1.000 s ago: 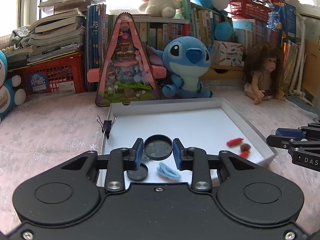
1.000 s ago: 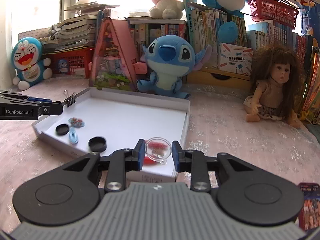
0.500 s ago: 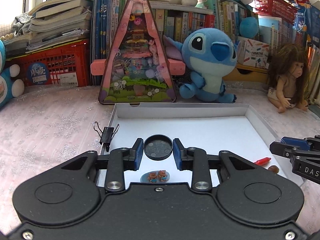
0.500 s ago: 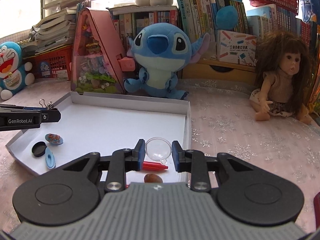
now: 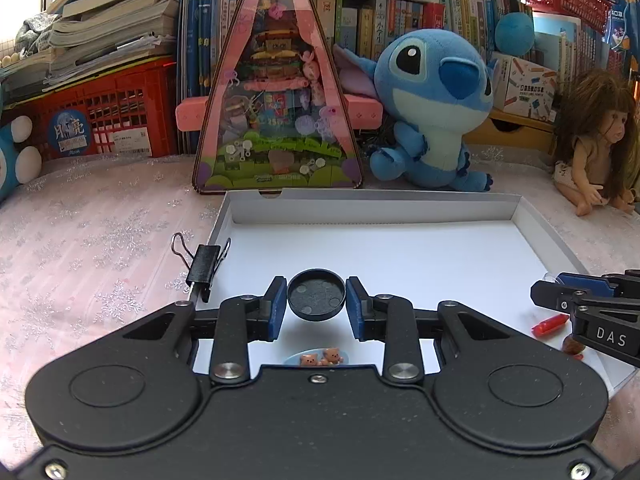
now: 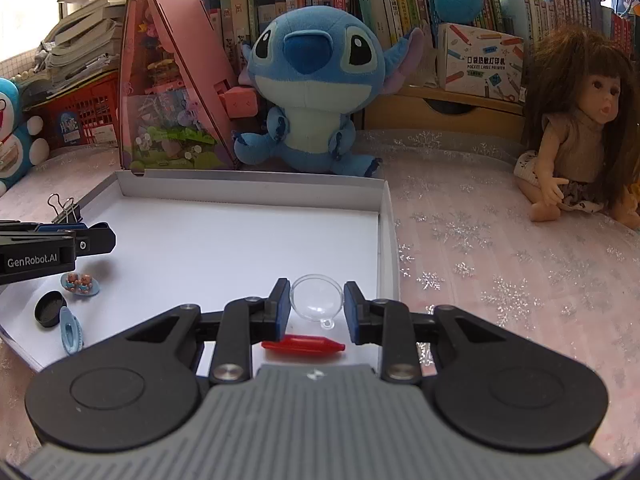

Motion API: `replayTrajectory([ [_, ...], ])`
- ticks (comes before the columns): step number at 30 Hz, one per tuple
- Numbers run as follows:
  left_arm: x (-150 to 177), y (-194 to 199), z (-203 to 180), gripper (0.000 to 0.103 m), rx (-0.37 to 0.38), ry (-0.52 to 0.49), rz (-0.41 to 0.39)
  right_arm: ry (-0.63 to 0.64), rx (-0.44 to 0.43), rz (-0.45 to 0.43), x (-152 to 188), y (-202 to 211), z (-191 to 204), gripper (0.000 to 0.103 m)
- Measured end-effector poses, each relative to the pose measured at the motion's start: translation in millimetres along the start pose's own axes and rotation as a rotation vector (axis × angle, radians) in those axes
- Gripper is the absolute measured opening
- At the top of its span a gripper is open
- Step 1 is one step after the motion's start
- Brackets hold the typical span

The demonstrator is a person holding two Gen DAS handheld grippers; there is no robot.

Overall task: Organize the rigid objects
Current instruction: 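Carry the lid and clear dome over the white tray with both tools, then open both tools to drop the black lid and clear dome into the tray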

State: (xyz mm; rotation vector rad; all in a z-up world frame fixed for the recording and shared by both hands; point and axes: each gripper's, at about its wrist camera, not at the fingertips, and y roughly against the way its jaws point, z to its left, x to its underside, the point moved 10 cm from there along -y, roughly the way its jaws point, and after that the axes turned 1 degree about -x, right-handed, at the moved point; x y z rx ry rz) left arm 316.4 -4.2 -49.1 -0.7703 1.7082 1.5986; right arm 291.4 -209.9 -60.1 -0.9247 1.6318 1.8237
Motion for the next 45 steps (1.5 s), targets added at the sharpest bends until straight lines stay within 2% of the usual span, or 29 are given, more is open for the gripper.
replayTrajectory([
  [17,8,-11,2,0.030,-0.014,0.001,0.035,0.018,0.011,0.023,4,-8,1,0.034],
  [29,7,-12,3,0.030,-0.020,0.007,0.028,0.029,0.014,0.028,4,-9,2,0.036],
  [34,7,-7,3,0.045,-0.027,0.004,0.019,0.015,0.003,0.025,3,-7,2,0.045],
  [35,7,-5,3,0.046,-0.025,0.004,0.017,0.011,0.000,0.024,3,-6,2,0.051],
  [45,2,23,0,0.065,0.008,0.015,-0.032,0.018,-0.009,-0.006,2,14,5,0.064],
])
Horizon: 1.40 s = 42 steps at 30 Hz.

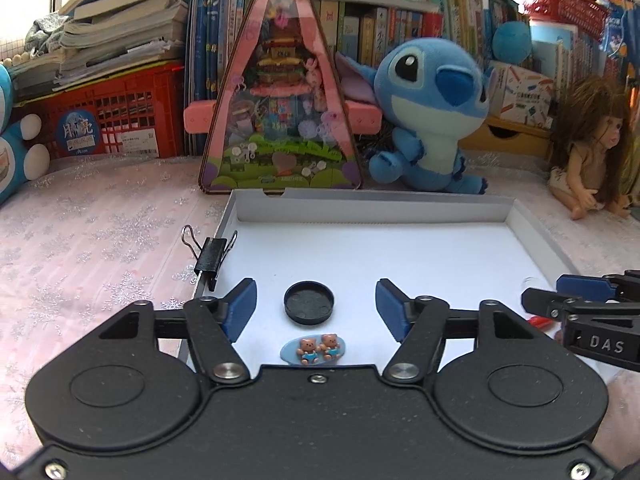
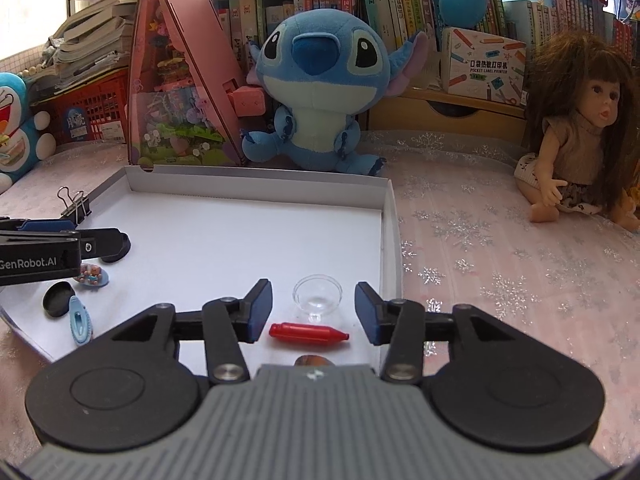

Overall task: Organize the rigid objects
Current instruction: 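Open both tools to drop the black lid and clear dome into the tray, then withdraw both open tools from the tray toward the items on the table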

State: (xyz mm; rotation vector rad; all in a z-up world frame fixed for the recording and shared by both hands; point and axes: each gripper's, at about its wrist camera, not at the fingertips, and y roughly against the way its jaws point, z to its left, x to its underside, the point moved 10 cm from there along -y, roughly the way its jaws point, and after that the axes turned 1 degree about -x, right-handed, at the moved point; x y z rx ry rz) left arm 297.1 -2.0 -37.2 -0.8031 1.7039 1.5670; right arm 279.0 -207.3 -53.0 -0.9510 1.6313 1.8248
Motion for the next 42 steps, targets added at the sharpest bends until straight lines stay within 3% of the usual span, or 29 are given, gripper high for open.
replayTrajectory([
  [14,21,63,-17,0.076,0.091,-0.043,-0.048,0.012,-0.034,-0.060,14,47,2,0.084],
  [37,107,142,-23,0.076,0.182,-0.040,-0.016,0.048,-0.105,-0.094,90,119,24,0.086],
  [42,119,160,-29,0.076,0.237,-0.050,-0.016,0.076,-0.200,-0.102,102,138,33,0.086],
])
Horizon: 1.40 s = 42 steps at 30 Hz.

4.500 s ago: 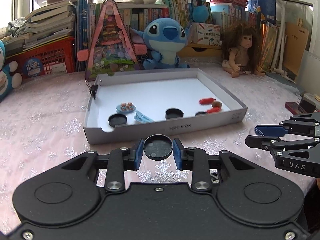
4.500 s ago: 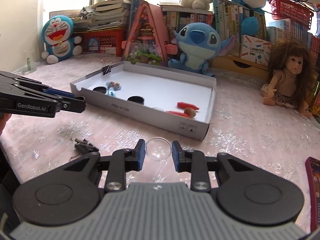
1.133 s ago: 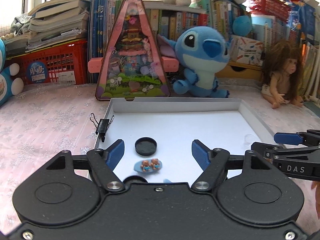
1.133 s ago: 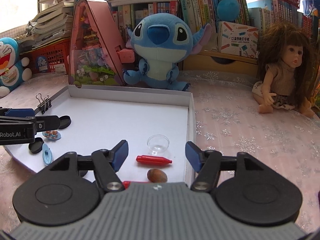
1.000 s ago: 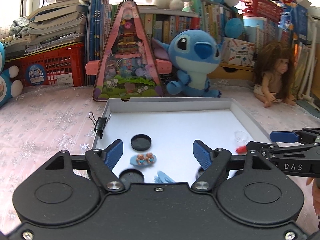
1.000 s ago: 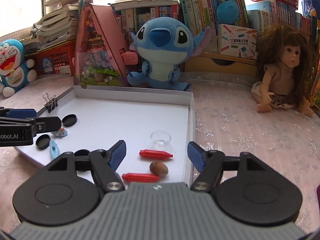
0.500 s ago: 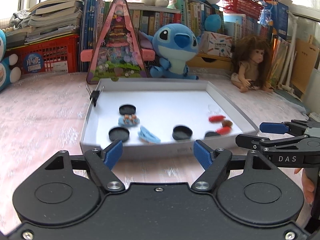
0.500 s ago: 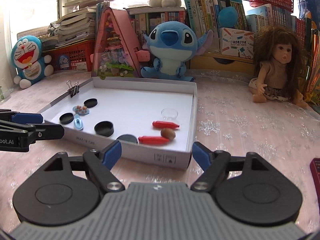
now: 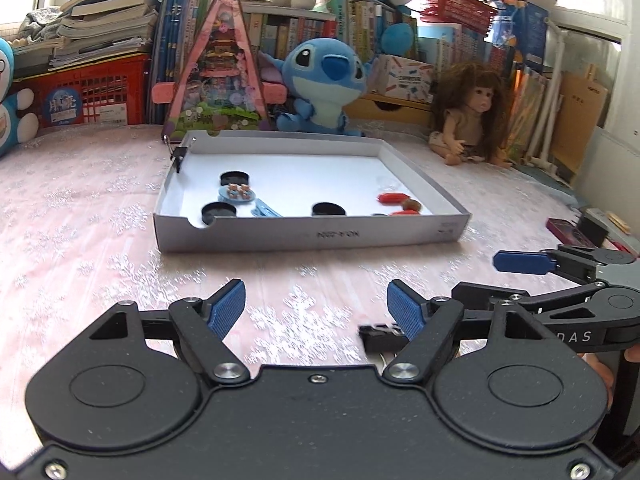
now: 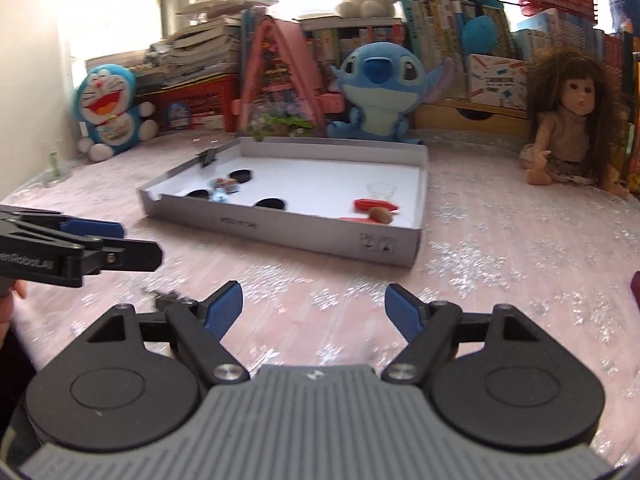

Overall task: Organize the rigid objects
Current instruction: 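Withdraw both open tools from the tray toward the items on the table, then grasp the black binder clip with the left tool while the right tool grasps a brown nut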

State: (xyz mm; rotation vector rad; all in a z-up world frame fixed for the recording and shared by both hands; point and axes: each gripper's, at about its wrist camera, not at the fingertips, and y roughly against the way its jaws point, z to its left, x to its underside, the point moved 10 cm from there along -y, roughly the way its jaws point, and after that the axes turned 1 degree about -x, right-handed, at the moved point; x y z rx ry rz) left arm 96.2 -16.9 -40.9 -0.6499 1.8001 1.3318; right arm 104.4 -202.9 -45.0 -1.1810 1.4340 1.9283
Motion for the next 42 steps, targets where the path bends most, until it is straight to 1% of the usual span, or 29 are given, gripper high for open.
replayTrajectory([
  [2,5,2,-4,0.074,0.028,-0.016,0.008,0.018,-0.044,0.005,3,6,7,0.086],
  [4,9,2,-6,0.070,0.040,-0.018,0.011,0.040,-0.087,0.014,6,10,16,0.083],
  [6,10,0,-5,0.068,0.055,0.000,0.023,0.063,-0.135,0.021,10,14,26,0.079],
  [7,9,0,-6,0.064,0.065,0.009,0.024,0.076,-0.155,0.022,11,15,31,0.079],
  [8,9,0,-6,0.063,0.075,0.015,0.024,0.091,-0.174,0.024,12,17,37,0.078],
  [10,8,0,-6,0.063,0.081,0.017,0.021,0.115,-0.190,0.027,14,17,45,0.074],
  [13,7,0,-7,0.062,0.078,0.015,0.021,0.127,-0.198,0.042,17,13,51,0.059],
  [15,7,1,-9,0.062,0.084,0.017,0.021,0.128,-0.197,0.051,19,11,52,0.044],
  [16,7,2,-10,0.061,0.087,0.014,0.019,0.131,-0.192,0.058,21,9,52,0.040],
  [17,7,3,-10,0.061,0.089,0.009,0.017,0.138,-0.176,0.067,22,7,52,0.030],
  [18,8,4,-11,0.059,0.091,0.001,0.015,0.147,-0.147,0.075,22,4,50,0.025],
  [20,10,7,-14,0.058,0.098,-0.015,0.013,0.150,-0.091,0.074,22,1,42,0.022],
  [25,16,12,-23,0.058,0.134,-0.039,0.016,0.100,-0.028,0.059,18,-2,23,0.021],
  [30,19,15,-38,0.058,0.153,-0.091,0.007,0.071,0.014,0.053,18,-3,11,0.021],
  [33,24,9,-41,0.058,0.140,-0.100,0.028,0.055,0.027,0.048,18,-3,7,0.022],
  [36,29,0,-40,0.058,0.094,-0.096,0.058,0.046,0.033,0.038,17,-2,5,0.024],
  [38,30,-5,-39,0.053,0.075,-0.078,0.070,0.043,0.036,0.030,16,-2,5,0.030],
  [40,31,-8,-40,0.042,0.066,-0.066,0.073,0.039,0.039,0.019,15,-1,6,0.031],
  [41,30,-9,-41,0.039,0.066,-0.069,0.069,0.039,0.042,0.017,14,-2,6,0.035],
  [42,30,-9,-42,0.031,0.067,-0.071,0.068,0.037,0.046,0.014,14,-2,5,0.038],
])
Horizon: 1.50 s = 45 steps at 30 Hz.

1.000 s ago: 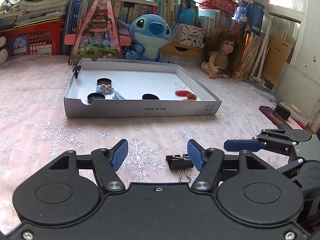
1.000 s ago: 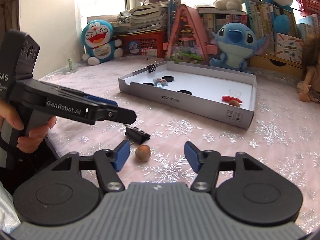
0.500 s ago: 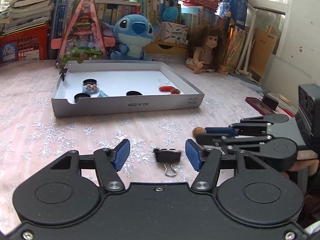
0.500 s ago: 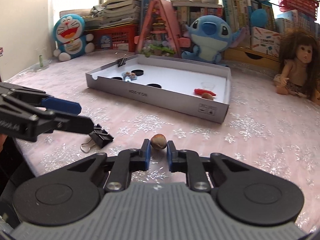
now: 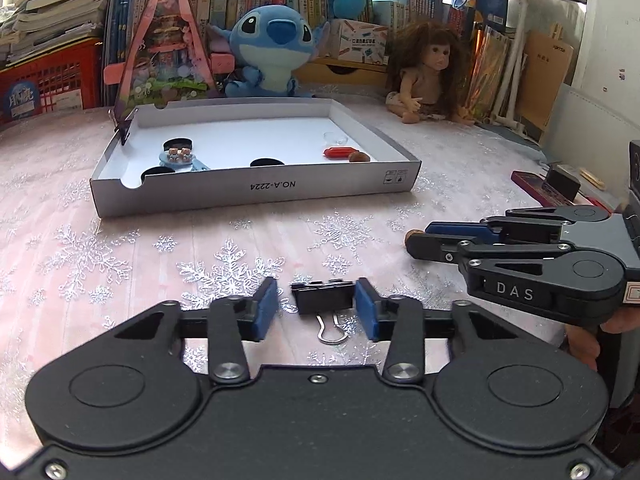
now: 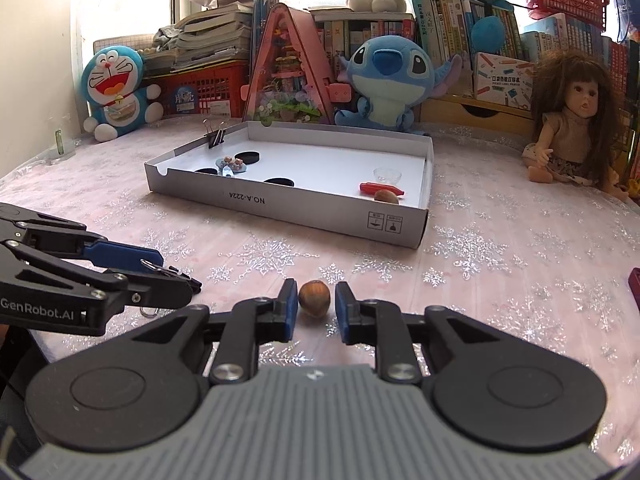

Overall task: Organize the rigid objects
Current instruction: 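Grasp the black binder clip with the left tool while the right tool grasps a brown nut, then carry the binder clip and nut into the white tray with both tools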

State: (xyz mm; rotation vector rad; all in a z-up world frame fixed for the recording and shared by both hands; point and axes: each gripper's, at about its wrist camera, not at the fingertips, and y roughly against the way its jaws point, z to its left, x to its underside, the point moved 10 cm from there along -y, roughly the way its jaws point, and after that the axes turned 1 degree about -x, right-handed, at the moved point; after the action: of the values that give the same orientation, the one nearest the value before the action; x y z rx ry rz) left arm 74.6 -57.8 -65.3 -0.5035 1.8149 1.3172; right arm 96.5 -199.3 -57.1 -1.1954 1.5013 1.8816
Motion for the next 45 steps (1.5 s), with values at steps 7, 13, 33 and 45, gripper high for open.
replayTrajectory([
  [7,-2,1,1,0.030,-0.013,0.011,-0.006,0.009,0.021,-0.006,-1,-3,2,0.041],
  [13,-6,0,9,0.030,-0.038,0.026,-0.011,0.022,0.041,0.030,-2,-10,6,0.024],
  [33,-61,-7,50,0.030,-0.142,0.066,-0.094,-0.023,0.141,0.013,-41,-18,-15,0.023],
  [45,-103,-22,76,0.030,-0.199,0.067,-0.144,-0.067,0.167,-0.026,-76,-34,-37,0.023],
])
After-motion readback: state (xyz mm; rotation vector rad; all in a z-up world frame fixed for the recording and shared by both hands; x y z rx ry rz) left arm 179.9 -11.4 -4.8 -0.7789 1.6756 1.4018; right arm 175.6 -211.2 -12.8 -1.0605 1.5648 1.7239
